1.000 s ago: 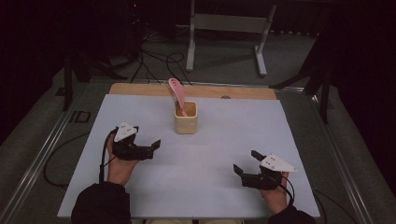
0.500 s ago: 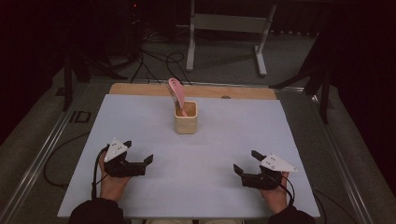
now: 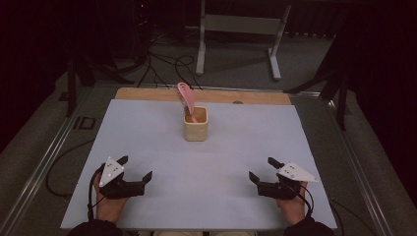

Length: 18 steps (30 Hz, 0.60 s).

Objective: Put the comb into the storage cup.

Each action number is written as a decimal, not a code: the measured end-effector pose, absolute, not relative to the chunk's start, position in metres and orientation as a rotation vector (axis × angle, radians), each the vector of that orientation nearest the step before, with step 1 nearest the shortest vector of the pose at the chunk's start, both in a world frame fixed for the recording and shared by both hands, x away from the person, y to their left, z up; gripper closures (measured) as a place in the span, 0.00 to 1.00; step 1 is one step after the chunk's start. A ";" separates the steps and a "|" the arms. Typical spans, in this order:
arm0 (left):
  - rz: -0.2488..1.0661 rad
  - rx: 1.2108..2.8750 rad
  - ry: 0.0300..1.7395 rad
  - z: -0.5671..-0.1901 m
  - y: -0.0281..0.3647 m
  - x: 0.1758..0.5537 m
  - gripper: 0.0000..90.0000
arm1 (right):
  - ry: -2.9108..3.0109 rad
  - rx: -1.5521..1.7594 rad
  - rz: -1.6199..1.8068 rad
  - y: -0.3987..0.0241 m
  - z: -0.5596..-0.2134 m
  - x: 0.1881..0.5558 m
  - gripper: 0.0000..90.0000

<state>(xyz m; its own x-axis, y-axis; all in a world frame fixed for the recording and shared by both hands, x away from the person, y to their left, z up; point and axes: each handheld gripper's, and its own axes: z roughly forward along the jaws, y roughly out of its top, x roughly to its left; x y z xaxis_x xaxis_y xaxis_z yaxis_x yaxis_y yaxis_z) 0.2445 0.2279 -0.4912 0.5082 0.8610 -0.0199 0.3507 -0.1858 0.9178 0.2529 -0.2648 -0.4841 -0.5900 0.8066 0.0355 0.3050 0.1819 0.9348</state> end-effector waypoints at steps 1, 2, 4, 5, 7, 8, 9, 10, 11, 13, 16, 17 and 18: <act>0.646 1.763 1.022 -0.491 0.228 0.244 0.00 | 1.991 1.041 1.402 -0.265 -0.484 0.253 0.12; 0.670 1.765 1.014 -0.490 0.230 0.241 0.00 | 1.979 1.049 1.412 -0.268 -0.483 0.252 0.12; 0.675 1.761 1.013 -0.489 0.232 0.239 0.00 | 1.970 1.050 1.416 -0.270 -0.483 0.252 0.12; 0.681 1.757 1.011 -0.489 0.233 0.238 0.00 | 1.963 1.057 1.416 -0.273 -0.483 0.251 0.12; 0.694 1.754 1.013 -0.489 0.236 0.237 0.00 | 1.958 1.063 1.418 -0.276 -0.484 0.251 0.12; 0.715 1.747 1.017 -0.489 0.239 0.236 0.00 | 1.962 1.068 1.406 -0.277 -0.486 0.250 0.12; 0.715 1.747 1.017 -0.489 0.239 0.236 0.00 | 1.962 1.068 1.406 -0.277 -0.486 0.250 0.12; 0.715 1.747 1.017 -0.489 0.239 0.236 0.00 | 1.965 1.068 1.402 -0.278 -0.486 0.249 0.12; 0.716 1.722 1.020 -0.488 0.241 0.235 0.00 | 1.967 1.073 1.399 -0.279 -0.488 0.249 0.12; 0.722 1.713 1.019 -0.487 0.242 0.235 0.00 | 1.967 1.072 1.398 -0.279 -0.489 0.250 0.12; 0.736 1.699 1.022 -0.486 0.243 0.236 0.00 | 1.979 1.075 1.383 -0.278 -0.493 0.250 0.12; 0.738 1.695 1.024 -0.486 0.243 0.236 0.00 | 1.979 1.075 1.383 -0.278 -0.493 0.250 0.12; 0.743 1.697 1.026 -0.486 0.243 0.236 0.00 | 1.984 1.075 1.378 -0.277 -0.493 0.250 0.12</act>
<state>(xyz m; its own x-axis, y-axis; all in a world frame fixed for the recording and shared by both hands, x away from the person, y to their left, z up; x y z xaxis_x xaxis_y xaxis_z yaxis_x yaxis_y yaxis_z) 0.2356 0.2434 -0.4863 0.4557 0.8900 0.0137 0.2906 -0.1633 0.9428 0.2503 -0.2774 -0.4931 -0.5682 0.8220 0.0396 0.3239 0.1791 0.9290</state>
